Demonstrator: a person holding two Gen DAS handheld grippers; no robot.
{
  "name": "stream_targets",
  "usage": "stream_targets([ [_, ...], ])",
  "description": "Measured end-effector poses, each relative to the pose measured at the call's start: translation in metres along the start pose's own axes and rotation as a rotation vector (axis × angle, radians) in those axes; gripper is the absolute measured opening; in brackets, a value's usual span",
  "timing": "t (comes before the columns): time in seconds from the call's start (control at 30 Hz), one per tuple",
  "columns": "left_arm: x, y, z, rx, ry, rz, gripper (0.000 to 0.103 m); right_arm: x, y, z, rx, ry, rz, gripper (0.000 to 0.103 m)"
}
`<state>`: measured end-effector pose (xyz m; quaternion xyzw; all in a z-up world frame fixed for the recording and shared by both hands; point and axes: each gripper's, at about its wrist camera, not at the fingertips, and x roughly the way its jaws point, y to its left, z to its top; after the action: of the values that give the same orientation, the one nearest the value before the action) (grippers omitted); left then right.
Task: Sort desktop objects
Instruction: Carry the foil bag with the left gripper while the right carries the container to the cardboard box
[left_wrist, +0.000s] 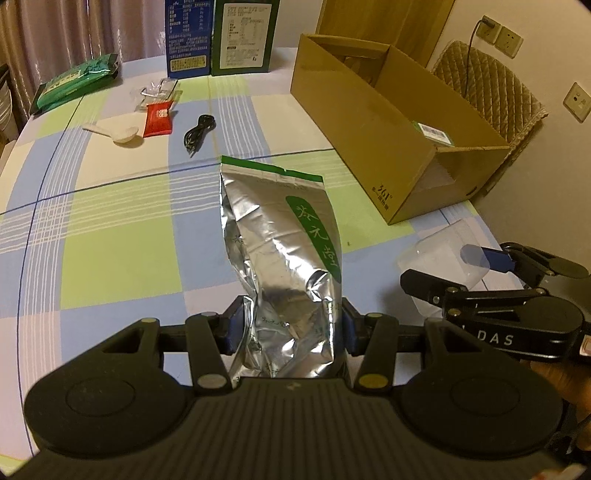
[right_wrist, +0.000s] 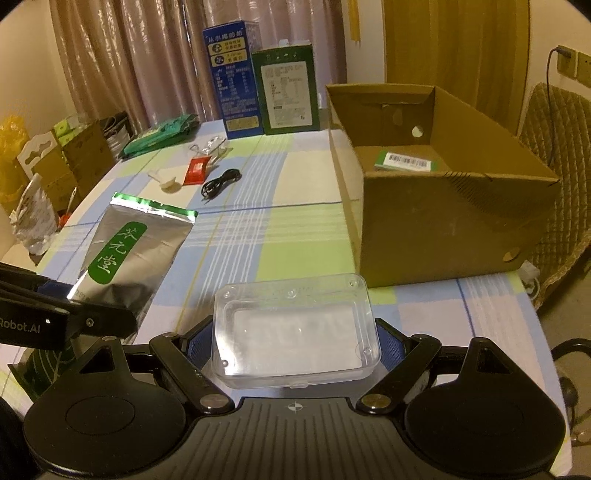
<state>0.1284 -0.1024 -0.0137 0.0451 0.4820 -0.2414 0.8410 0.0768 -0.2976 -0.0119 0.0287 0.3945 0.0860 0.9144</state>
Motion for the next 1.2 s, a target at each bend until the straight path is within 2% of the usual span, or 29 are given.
stream_targets([
  [0.6, -0.008, -0.021, 0.021, -0.009, -0.035, -0.041, 0.045, -0.015, -0.023, 0.022, 0.004, -0.019, -0.046, 0.084],
  [1.2, -0.004, -0.062, 0.060, -0.009, -0.052, -0.111, 0.045, -0.037, -0.068, 0.041, 0.013, -0.056, -0.121, 0.084],
])
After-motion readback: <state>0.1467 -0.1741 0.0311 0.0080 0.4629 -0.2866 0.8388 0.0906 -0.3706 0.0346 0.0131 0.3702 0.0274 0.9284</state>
